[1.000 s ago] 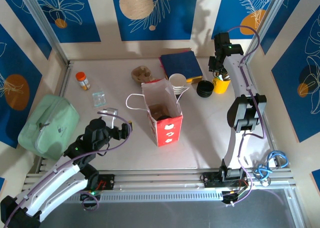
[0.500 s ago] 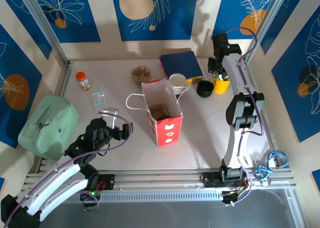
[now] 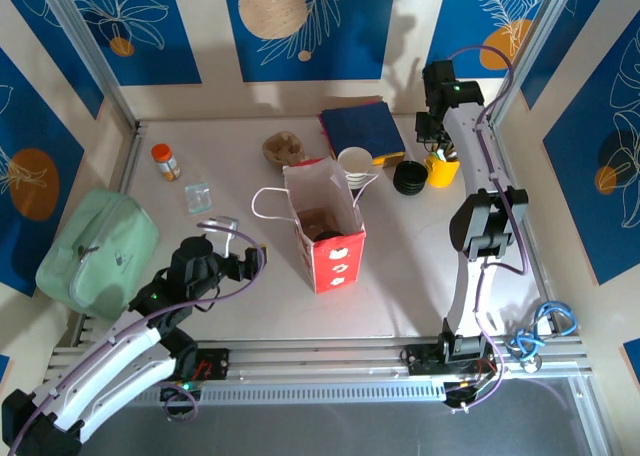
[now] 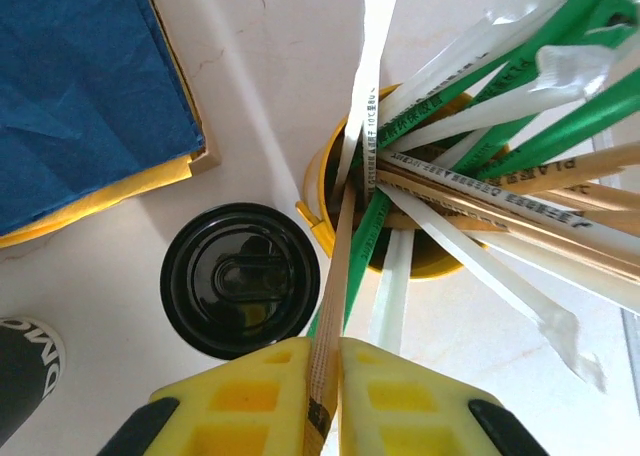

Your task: Pack the takeout coffee

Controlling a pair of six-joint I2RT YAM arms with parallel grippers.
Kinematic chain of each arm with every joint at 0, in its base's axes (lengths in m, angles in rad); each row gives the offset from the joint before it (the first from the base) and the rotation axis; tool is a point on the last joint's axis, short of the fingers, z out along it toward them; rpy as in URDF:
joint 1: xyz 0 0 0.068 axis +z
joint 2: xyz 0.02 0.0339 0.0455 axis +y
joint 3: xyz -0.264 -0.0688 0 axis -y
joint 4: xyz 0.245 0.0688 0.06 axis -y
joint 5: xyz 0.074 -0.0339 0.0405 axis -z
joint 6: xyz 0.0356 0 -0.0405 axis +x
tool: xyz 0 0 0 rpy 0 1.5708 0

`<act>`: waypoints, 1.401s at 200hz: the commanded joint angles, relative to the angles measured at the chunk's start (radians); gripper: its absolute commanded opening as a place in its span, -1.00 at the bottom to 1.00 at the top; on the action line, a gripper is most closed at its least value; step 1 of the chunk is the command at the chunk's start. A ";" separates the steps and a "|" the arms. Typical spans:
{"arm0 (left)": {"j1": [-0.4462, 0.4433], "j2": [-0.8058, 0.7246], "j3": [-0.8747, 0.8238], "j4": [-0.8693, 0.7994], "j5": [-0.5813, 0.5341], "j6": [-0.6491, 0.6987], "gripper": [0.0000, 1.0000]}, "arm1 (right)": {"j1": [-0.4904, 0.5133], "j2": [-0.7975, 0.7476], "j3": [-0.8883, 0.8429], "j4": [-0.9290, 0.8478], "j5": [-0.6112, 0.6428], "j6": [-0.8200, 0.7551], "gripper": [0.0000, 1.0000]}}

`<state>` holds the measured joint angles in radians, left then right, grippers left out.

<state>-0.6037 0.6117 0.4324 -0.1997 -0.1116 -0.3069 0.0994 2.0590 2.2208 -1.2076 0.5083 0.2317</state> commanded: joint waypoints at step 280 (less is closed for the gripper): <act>0.015 -0.001 0.037 0.000 0.031 -0.021 0.87 | 0.467 -0.570 0.236 -0.214 -0.414 0.089 -0.80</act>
<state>-0.6018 0.6281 0.4507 -0.2005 -0.0959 -0.3107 0.5365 1.5238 2.5076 -1.4620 0.2195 0.2810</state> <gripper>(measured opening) 0.938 0.106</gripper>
